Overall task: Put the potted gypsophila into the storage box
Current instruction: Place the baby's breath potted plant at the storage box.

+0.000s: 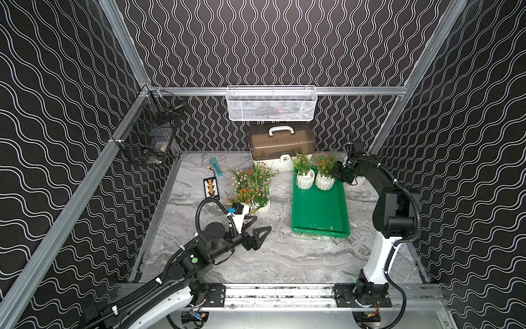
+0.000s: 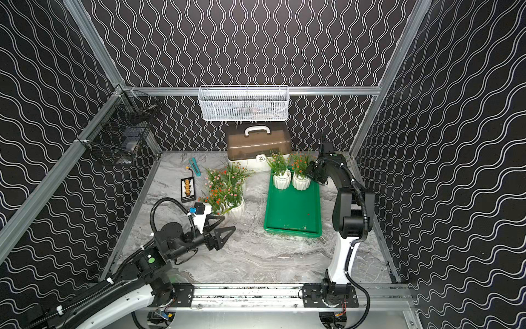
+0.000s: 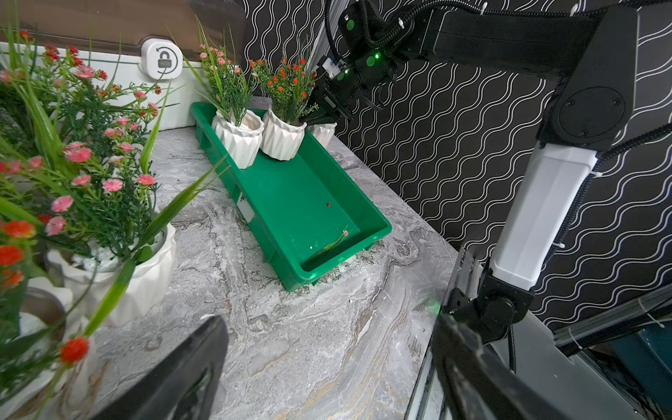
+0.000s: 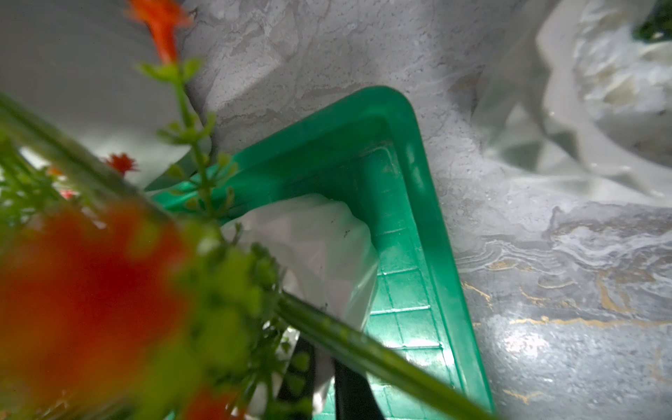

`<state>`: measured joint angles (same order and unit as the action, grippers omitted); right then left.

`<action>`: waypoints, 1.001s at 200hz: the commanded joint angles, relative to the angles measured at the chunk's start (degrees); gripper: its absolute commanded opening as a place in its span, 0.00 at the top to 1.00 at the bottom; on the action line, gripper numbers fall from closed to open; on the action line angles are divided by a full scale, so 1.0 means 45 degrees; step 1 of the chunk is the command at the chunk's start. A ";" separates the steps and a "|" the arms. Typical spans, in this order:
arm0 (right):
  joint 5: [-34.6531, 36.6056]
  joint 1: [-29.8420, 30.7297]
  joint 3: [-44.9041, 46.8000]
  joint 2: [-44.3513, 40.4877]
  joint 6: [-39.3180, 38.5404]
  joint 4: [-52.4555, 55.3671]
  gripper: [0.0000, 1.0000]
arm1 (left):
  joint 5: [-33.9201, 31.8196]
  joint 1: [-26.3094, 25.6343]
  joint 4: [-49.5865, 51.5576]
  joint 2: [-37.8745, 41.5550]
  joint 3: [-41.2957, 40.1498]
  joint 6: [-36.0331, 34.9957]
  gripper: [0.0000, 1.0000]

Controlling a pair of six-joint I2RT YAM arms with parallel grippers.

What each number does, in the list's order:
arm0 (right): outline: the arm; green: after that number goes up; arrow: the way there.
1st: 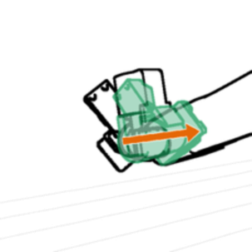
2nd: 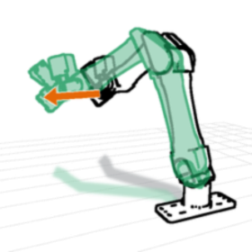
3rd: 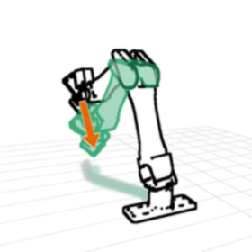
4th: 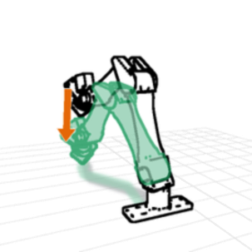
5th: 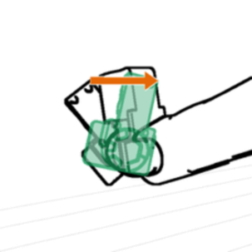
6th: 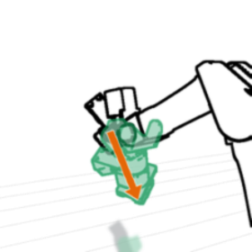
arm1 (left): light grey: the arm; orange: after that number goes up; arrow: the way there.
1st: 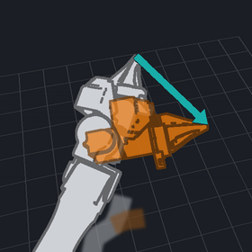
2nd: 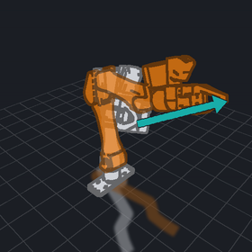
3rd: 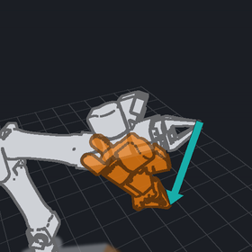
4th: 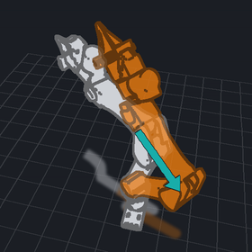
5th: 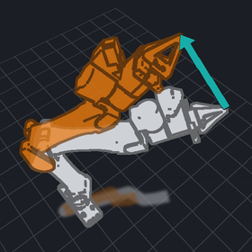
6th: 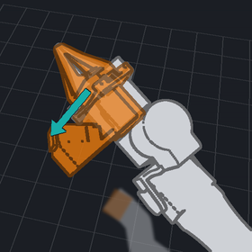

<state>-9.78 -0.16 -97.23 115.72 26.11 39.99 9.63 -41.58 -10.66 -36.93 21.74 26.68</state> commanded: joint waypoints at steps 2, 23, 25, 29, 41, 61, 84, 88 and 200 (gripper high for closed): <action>-0.0245 -0.0003 -0.0277 0.0231 0.0097 -0.0260 1.00 | 0.0068 0.0002 -0.0527 -0.0026 0.0038 -0.0126 0.09; -0.0289 -0.0003 -0.0453 0.0492 0.0095 -0.0195 1.00 | 0.0067 -0.0003 -0.0557 -0.0065 0.0035 -0.0122 0.09; -0.0297 -0.0003 -0.0446 0.0509 0.0096 -0.0195 1.00 | 0.0067 0.0001 -0.0546 -0.0073 0.0034 -0.0126 0.09; -0.0339 -0.0003 -0.0462 0.0558 0.0097 -0.0214 1.00 | 0.0067 0.0002 -0.0565 -0.0062 0.0035 -0.0117 0.09; -0.0370 -0.0003 -0.0519 0.0663 0.0116 -0.0178 1.00 | 0.0067 0.0002 -0.0562 -0.0073 0.0048 -0.0117 0.09; -0.0356 -0.0003 -0.0561 0.0784 0.0116 -0.0192 1.00 | 0.0070 0.0002 -0.0572 -0.0099 0.0033 -0.0107 0.09; -0.0404 -0.0003 -0.0578 0.0904 0.0116 -0.0218 1.00 | 0.0048 0.0002 -0.0576 -0.0133 0.0033 -0.0127 0.09; -0.0413 -0.0003 -0.0581 0.0922 0.0116 -0.0219 1.00 | 0.0046 0.0000 -0.0599 -0.0125 0.0044 -0.0127 0.09; 0.0145 -0.0061 -0.0120 -0.0436 0.0297 0.0040 0.61 | 0.0014 0.0002 -0.0612 -0.0215 0.0056 -0.0166 0.09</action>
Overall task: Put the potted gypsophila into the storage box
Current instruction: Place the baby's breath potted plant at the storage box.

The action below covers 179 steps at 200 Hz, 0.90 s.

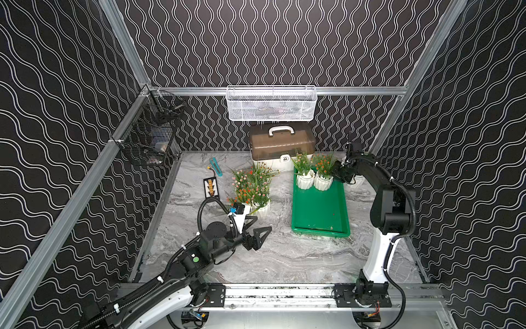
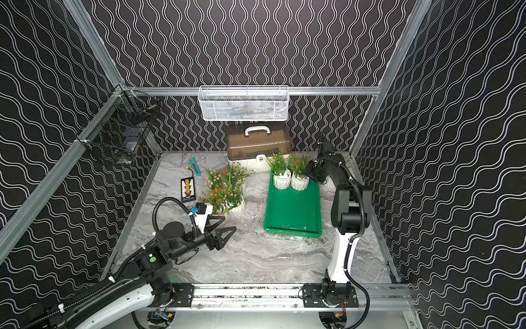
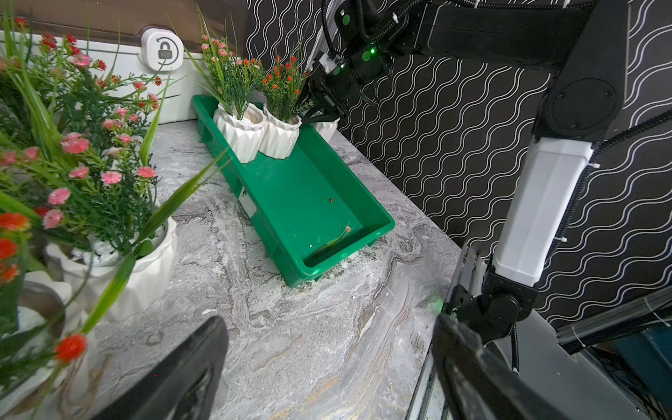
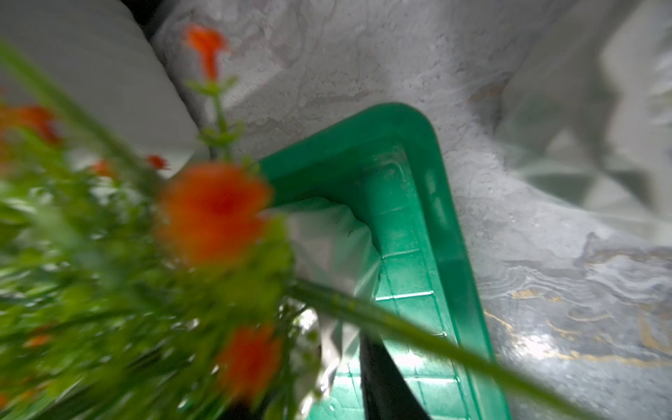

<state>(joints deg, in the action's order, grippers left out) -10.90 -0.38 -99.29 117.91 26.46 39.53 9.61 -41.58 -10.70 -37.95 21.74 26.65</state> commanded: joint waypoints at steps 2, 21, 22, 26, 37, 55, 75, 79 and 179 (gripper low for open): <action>0.0430 -0.0013 0.0406 -0.1029 0.0226 0.0132 0.60 | 0.0020 0.0002 -0.0594 0.0016 0.0044 -0.0162 0.09; 0.0801 -0.0052 0.1387 -0.2257 0.0295 -0.0030 0.57 | 0.0031 0.0002 -0.0552 0.0077 0.0043 -0.0162 0.09; 0.0820 -0.0052 0.1452 -0.2335 0.0303 -0.0061 0.57 | 0.0042 0.0002 -0.0552 0.0076 0.0038 -0.0122 0.09; 0.0873 -0.0069 0.1737 -0.2647 0.0338 -0.0192 0.57 | 0.0031 0.0002 -0.0562 0.0092 0.0033 -0.0148 0.09; 0.0927 -0.0090 0.2419 -0.3516 0.0402 -0.0424 0.57 | 0.0033 -0.0007 -0.0596 0.0154 0.0014 -0.0135 0.09; 0.0576 -0.0081 0.3467 -0.4936 0.0579 -0.0670 0.57 | -0.0006 0.0002 -0.0520 0.0178 0.0040 -0.0118 0.09; 0.0370 -0.0071 0.4786 -0.6630 0.0774 -0.1095 0.57 | -0.0097 0.0002 -0.0365 0.0240 0.0071 -0.0119 0.09; 0.0380 -0.0071 0.5046 -0.6927 0.0812 -0.1212 0.57 | -0.0121 0.0002 -0.0330 0.0254 0.0087 -0.0134 0.09; 0.2483 -0.0452 0.3620 -0.5918 -0.0739 -0.0665 0.56 | -0.0103 0.0000 -0.0212 0.0057 0.0166 -0.0227 0.09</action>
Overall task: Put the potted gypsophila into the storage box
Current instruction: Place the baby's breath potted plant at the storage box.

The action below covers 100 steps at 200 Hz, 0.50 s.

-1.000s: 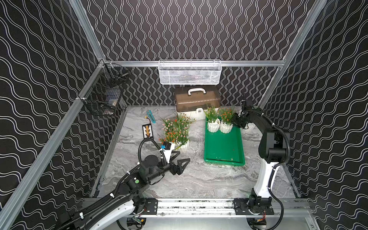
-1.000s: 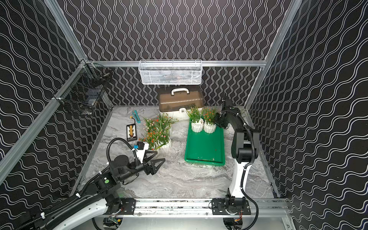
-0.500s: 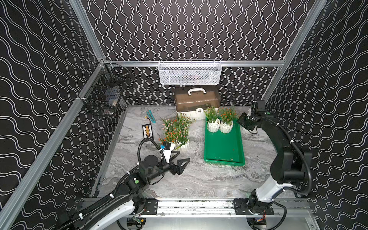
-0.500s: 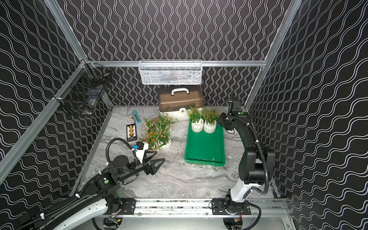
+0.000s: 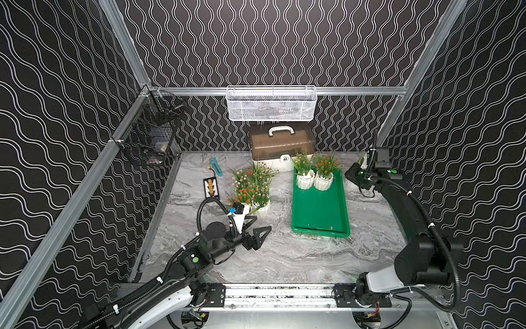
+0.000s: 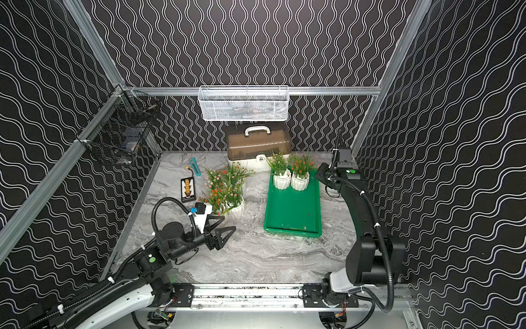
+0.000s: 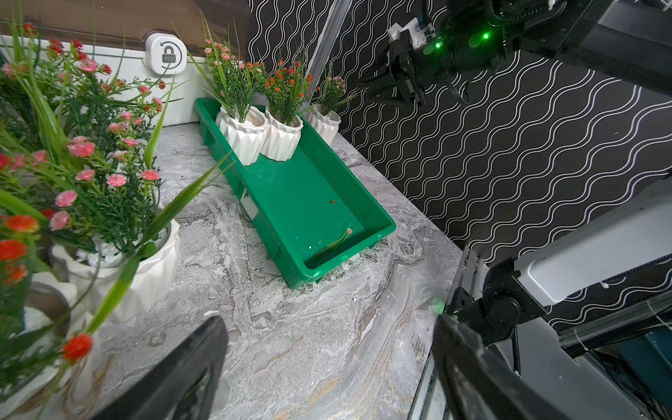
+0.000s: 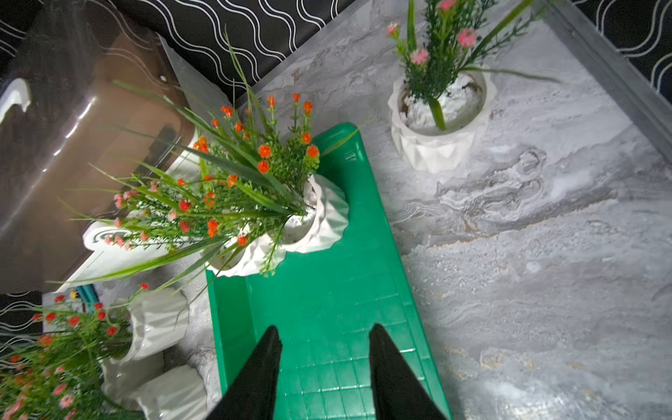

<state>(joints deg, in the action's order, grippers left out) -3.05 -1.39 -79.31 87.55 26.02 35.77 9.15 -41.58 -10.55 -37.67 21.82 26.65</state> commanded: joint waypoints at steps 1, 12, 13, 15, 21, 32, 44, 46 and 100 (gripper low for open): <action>0.0748 -0.0243 -0.0846 0.0882 -0.0654 0.0173 0.56 | -0.0001 0.0001 -0.0240 0.0003 0.0148 -0.0223 0.09; 0.0865 -0.0448 -0.1473 0.1537 -0.0769 0.0367 0.56 | -0.0055 0.0001 -0.0130 0.0024 0.0167 -0.0263 0.09; 0.0889 -0.0461 -0.1534 0.1607 -0.0776 0.0389 0.56 | -0.0058 0.0002 -0.0114 0.0018 0.0169 -0.0271 0.09; 0.0901 -0.0499 -0.1653 0.1743 -0.0805 0.0435 0.56 | -0.0059 0.0002 -0.0090 0.0013 0.0169 -0.0277 0.09; 0.1057 -0.0583 -0.2005 0.2119 -0.0862 0.0619 0.56 | -0.0041 0.0002 -0.0040 0.0061 0.0187 -0.0309 0.09; 0.1543 -0.0629 -0.2560 0.2792 -0.1271 0.0702 0.56 | -0.0089 -0.0003 0.0058 0.0105 0.0191 -0.0357 0.09; 0.1687 -0.0666 -0.3252 0.3585 -0.1607 0.0914 0.56 | 0.0038 0.0002 -0.0097 0.0145 0.0157 -0.0357 0.08; 0.1726 -0.0677 -0.3342 0.3693 -0.1628 0.0981 0.56 | 0.0067 0.0002 -0.0137 0.0157 0.0137 -0.0342 0.08; 0.2492 -0.0763 -0.5491 0.6224 -0.2369 0.1681 0.56 | 0.0450 0.0000 -0.0639 -0.0039 -0.0006 -0.0093 0.08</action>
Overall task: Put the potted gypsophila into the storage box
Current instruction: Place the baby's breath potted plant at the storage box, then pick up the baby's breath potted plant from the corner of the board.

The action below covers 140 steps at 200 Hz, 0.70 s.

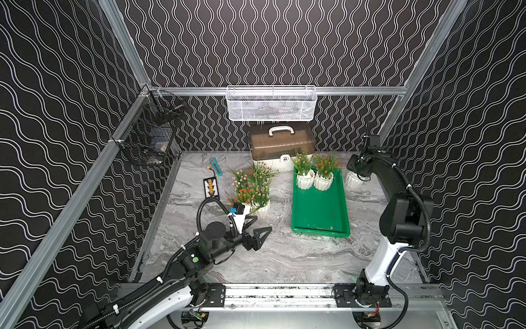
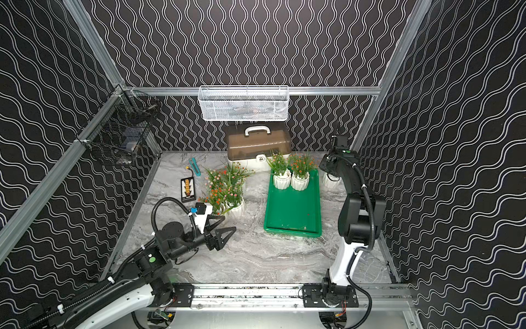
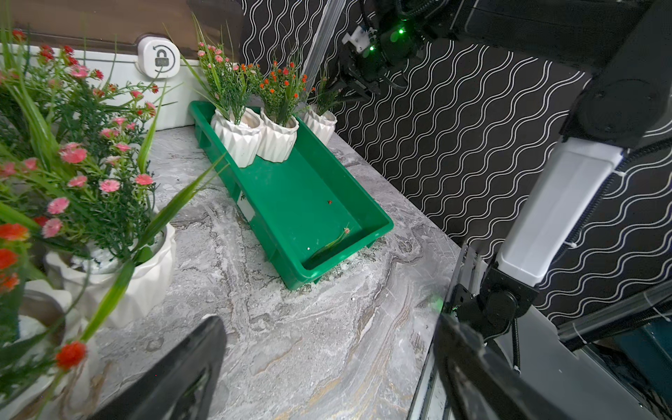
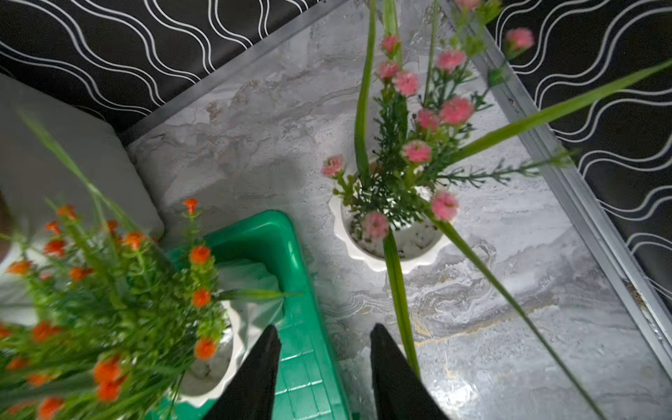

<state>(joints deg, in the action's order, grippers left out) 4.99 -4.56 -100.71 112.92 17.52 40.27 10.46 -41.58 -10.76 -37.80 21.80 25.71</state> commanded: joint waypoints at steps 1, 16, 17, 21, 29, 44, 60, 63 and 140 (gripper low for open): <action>0.0715 -0.0060 -0.0770 0.0587 -0.0497 0.0690 0.56 | 0.0158 -0.0009 -0.0574 0.0006 -0.0001 0.0111 0.08; 0.0757 -0.0135 -0.1235 0.1289 -0.0653 0.0813 0.57 | 0.0048 0.0002 -0.0567 0.0111 -0.0054 0.0106 0.08; 0.0761 -0.0137 -0.1273 0.1320 -0.0652 0.0824 0.57 | 0.0044 0.0002 -0.0572 0.0134 -0.0057 0.0106 0.07; 0.0783 -0.0139 -0.1392 0.1430 -0.0730 0.0878 0.57 | 0.0021 0.0002 -0.0603 0.0130 -0.0077 0.0088 0.07; 0.0768 -0.0140 -0.1674 0.1670 -0.0911 0.0995 0.58 | -0.0022 0.0002 -0.0700 0.0159 -0.0116 0.0106 0.07; 0.0819 -0.0158 -0.2179 0.2090 -0.1062 0.1295 0.59 | -0.0217 0.0002 -0.1076 0.0025 -0.0182 0.0204 0.07; 0.0736 -0.0159 -0.2490 0.2427 -0.1155 0.1479 0.62 | -0.0510 0.0002 -0.1532 -0.0605 0.0013 0.0247 0.08; 0.0713 -0.0159 -0.2517 0.2452 -0.1158 0.1468 0.62 | -0.0542 -0.0007 -0.1602 -0.0797 0.0103 0.0272 0.08; 0.0377 -0.0159 -0.3149 0.3415 -0.1177 0.1436 0.66 | -0.1633 -0.1592 -0.3279 -0.6370 0.2987 0.0445 0.09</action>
<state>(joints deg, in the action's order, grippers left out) 6.90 -5.30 -113.54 126.91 12.60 44.88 6.57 -46.72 -18.79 -62.28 32.47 28.40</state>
